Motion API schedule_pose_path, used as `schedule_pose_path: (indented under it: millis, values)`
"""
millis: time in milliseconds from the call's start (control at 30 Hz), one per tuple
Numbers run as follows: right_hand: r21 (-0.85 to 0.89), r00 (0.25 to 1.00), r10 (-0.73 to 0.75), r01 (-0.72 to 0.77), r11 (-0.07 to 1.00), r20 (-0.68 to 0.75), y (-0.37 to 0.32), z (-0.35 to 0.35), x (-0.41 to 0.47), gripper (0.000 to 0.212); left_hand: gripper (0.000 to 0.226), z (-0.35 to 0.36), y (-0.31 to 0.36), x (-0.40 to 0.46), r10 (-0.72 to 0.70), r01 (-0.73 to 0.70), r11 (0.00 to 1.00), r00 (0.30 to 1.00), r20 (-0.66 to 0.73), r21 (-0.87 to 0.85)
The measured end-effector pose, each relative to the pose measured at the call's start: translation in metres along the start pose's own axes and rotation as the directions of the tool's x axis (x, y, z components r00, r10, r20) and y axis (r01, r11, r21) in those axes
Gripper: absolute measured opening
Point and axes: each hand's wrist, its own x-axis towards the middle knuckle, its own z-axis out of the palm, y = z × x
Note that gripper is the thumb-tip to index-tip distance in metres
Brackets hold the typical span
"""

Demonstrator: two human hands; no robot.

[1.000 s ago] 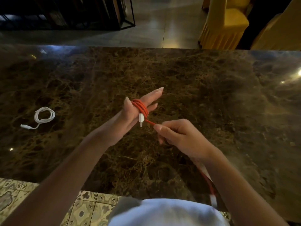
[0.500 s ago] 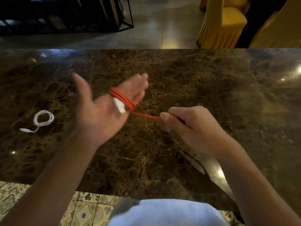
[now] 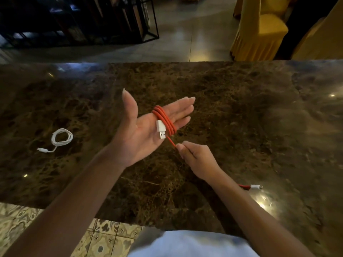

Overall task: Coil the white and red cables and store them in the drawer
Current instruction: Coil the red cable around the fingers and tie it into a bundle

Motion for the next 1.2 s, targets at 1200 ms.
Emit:
schedule_pose_path:
  millis: [1200]
  values:
    - [0.079,0.875,-0.216,0.202,0.976,0.433,-0.117,-0.096,0.044,0.030,0.107,0.032,-0.013,-0.017,-0.400,0.106,0.727,0.868,0.293,0.678]
